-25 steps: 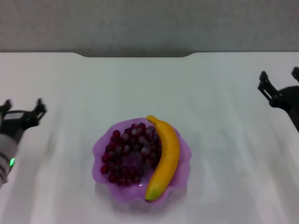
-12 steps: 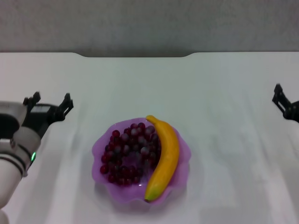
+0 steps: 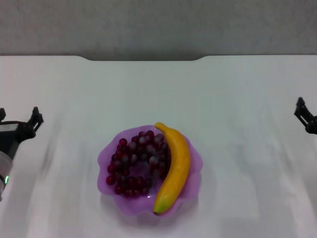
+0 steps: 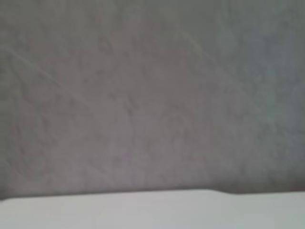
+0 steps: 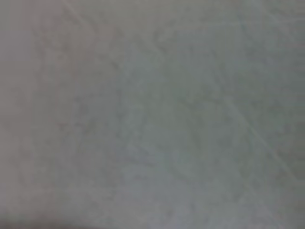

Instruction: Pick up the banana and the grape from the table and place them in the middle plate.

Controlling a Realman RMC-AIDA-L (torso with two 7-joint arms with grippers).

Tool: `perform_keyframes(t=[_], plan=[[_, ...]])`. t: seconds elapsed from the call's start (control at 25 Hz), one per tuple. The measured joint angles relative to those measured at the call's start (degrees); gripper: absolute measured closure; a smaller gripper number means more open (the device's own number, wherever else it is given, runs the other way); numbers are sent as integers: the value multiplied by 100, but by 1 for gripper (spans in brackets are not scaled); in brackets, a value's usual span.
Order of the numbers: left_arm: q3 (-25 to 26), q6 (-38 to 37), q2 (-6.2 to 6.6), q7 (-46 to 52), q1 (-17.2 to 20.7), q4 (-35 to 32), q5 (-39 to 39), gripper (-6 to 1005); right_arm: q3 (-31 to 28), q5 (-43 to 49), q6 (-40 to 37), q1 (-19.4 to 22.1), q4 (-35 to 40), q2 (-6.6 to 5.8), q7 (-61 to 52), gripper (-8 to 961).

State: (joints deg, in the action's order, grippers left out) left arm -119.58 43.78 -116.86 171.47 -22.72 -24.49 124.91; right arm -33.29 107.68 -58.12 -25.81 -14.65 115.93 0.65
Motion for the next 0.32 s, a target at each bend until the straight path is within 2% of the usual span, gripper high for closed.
perform_keyframes(t=[0.32], plan=[[120, 112, 19, 0, 9, 158, -3, 119, 23, -307, 393, -118, 80, -8, -15, 61]])
